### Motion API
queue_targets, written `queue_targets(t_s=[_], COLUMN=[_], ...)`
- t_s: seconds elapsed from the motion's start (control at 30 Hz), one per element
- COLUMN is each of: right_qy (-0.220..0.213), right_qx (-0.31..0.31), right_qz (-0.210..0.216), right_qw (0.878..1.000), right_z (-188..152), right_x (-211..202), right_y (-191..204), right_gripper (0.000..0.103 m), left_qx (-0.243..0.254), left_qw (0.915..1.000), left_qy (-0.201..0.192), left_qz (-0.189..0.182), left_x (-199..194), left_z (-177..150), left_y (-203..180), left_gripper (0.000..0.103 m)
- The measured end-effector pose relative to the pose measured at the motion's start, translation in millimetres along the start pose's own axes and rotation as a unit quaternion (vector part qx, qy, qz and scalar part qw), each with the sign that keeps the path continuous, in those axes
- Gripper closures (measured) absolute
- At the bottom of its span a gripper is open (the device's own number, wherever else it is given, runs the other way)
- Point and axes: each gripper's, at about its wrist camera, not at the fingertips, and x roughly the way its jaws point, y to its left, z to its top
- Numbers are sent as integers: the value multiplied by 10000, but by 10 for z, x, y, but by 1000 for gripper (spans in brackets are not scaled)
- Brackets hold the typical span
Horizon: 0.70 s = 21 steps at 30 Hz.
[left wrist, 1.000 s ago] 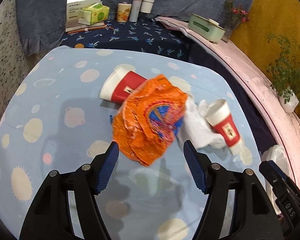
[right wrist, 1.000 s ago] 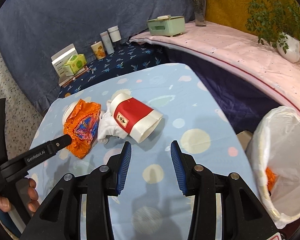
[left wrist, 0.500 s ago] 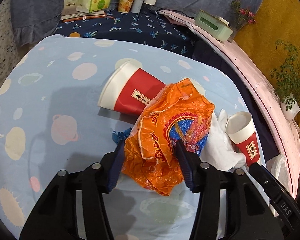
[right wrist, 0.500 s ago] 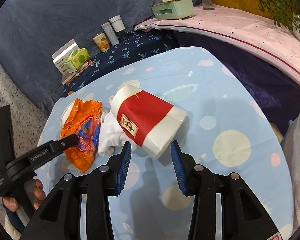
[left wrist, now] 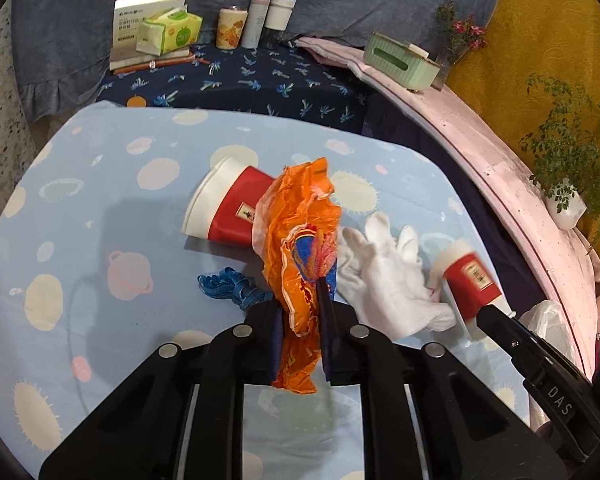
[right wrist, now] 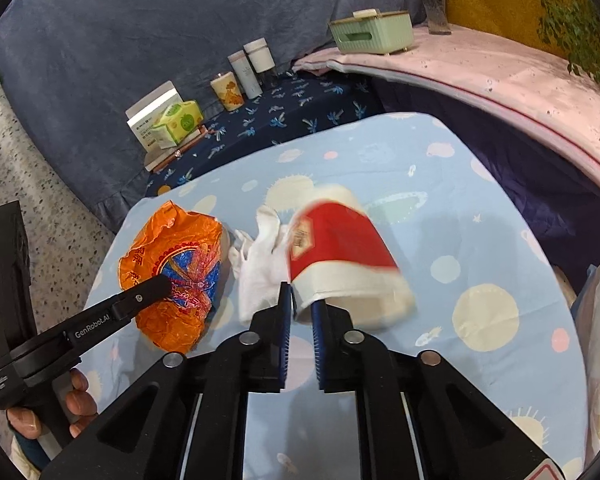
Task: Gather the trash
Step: 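Grasp the orange bag with the left tool while the right tool grasps a red paper cup, then lift the orange bag and red cup and carry both over the bin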
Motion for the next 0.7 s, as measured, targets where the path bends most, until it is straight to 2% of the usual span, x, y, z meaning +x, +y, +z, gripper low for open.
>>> queue_targets(t_s=[0.33,0.7], right_qy=[-640,-1281], right_qx=[-167,36], right_qz=[11,-97], right_qw=[9978,9917], right_z=[143,163], right_x=[-690,-1537], right_y=[47,-330], right_gripper=[97,97], left_qx=[341,960], left_qw=[9981,9912], left_qy=[-469,-695], left_qz=[-223,-595], left_x=[-580,-1004], left_z=[79,-86], left_y=[-502,-1438], left_gripper=[89,89])
